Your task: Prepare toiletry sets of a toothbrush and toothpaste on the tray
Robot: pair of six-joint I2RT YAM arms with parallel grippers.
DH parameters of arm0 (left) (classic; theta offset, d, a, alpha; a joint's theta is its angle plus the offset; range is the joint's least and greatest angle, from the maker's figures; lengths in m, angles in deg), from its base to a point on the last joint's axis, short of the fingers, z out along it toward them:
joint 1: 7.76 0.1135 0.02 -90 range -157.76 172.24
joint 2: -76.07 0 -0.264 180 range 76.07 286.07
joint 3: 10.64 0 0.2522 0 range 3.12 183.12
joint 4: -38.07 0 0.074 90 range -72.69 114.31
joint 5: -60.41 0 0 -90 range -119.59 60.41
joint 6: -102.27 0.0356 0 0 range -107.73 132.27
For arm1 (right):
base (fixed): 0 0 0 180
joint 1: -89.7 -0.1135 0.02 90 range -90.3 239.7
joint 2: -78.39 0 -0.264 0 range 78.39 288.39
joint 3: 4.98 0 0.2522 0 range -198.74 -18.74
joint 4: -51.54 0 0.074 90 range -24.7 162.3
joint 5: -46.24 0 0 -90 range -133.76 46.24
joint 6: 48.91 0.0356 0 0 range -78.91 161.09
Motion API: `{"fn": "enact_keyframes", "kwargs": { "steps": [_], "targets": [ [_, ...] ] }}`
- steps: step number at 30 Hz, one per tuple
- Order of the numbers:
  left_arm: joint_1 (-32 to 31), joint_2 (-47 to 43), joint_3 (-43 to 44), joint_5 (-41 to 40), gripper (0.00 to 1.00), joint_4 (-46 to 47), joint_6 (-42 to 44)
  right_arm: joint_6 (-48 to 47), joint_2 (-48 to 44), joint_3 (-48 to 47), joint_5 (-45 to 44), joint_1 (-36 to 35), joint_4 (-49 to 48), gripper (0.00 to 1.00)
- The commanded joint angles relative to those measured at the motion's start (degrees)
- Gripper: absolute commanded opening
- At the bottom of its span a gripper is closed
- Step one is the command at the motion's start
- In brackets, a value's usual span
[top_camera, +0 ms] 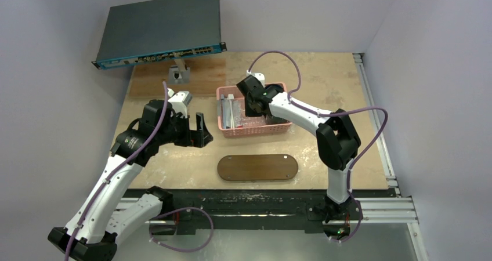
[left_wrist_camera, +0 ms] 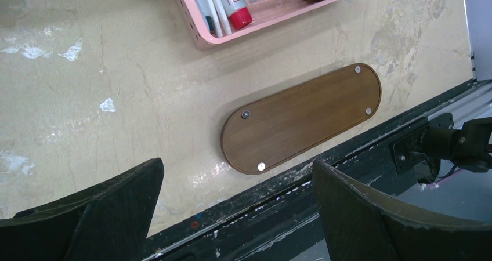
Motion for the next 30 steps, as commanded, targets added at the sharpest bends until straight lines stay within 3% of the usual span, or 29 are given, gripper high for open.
{"fn": "enact_keyframes", "kwargs": {
  "steps": [1,20,30],
  "targets": [
    [-0.13,-0.59,0.03,0.06,1.00,1.47,0.70,0.09,-5.02,-3.65,-0.04,-0.67,-0.71,0.00],
    [-0.13,0.07,0.08,-1.08,1.00,1.25,0.60,-1.33,-8.20,-7.88,0.05,-0.63,-0.44,0.00],
    [-0.13,-0.10,0.13,-1.44,1.00,1.11,0.61,-1.81,-12.55,-5.38,0.45,-0.97,0.66,0.00]
  ]
}}
